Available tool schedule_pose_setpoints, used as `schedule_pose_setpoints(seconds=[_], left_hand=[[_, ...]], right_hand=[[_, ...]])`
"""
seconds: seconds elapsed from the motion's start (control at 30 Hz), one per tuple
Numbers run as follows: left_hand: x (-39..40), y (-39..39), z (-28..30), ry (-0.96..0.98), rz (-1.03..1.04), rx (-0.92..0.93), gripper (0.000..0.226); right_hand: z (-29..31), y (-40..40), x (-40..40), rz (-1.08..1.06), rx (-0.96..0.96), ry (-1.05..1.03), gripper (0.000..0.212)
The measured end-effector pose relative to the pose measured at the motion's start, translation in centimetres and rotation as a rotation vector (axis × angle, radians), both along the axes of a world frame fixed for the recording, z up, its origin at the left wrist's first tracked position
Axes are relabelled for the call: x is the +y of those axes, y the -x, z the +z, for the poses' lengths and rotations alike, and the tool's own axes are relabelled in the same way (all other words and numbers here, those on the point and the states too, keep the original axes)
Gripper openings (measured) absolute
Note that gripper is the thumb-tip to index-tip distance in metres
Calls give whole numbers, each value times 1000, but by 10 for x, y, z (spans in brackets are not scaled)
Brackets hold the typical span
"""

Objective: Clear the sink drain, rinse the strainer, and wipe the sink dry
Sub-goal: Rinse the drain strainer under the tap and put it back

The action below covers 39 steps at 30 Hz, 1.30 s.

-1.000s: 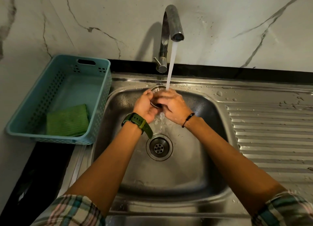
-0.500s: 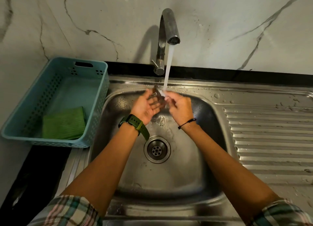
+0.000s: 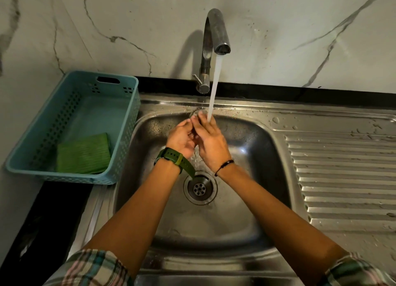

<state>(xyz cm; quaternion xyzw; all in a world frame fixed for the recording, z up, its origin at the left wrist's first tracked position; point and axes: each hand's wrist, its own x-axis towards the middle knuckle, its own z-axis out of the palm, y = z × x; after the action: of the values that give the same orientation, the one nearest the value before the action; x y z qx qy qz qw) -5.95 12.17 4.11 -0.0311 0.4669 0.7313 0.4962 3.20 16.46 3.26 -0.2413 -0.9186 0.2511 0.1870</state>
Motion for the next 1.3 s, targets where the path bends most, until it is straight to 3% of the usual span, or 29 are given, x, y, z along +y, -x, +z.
schedule_pose_setpoints(seconds=[0.1, 0.2, 0.33, 0.5, 0.57, 0.67, 0.77, 0.83, 0.93, 1.0, 1.1, 1.23, 1.3], left_hand=[[-3, 1, -2, -17, 20, -54, 27], [-1, -12, 0, 19, -60, 33, 19], [2, -7, 5, -7, 16, 4, 23], [-7, 1, 2, 74, -88, 84, 37], [-15, 3, -1, 77, -115, 21, 37], [-27, 9, -2, 76, -141, -122, 43], [-35, 9, -5, 170, -96, -103, 33], [-39, 8, -12, 261, -87, -32, 40], [-48, 4, -23, 402, -104, 71, 48], [-54, 2, -29, 501, -120, 135, 47], [-60, 1, -34, 542, -110, 176, 37], [-64, 4, -33, 544, -85, 202, 38], [-63, 5, -33, 550, -82, 213, 35]], right_hand=[[-13, -13, 4, -70, -9, 134, 50], [-9, 1, 11, -291, -33, 265, 48], [-6, 10, 10, -173, 13, 97, 51], [0, 13, 22, -314, 171, 494, 64], [3, 12, 24, -312, 184, 445, 56], [7, 4, 25, -137, 185, 277, 39], [4, -2, 25, 12, 87, 253, 32], [1, -2, 22, -50, 115, 425, 31], [8, 9, 21, -375, 314, 1057, 19], [13, 17, 25, -469, 369, 1343, 30], [18, 21, 36, -358, 116, 1258, 32], [25, 26, 56, 14, -632, 870, 33], [32, 34, 62, 43, -711, 774, 33]])
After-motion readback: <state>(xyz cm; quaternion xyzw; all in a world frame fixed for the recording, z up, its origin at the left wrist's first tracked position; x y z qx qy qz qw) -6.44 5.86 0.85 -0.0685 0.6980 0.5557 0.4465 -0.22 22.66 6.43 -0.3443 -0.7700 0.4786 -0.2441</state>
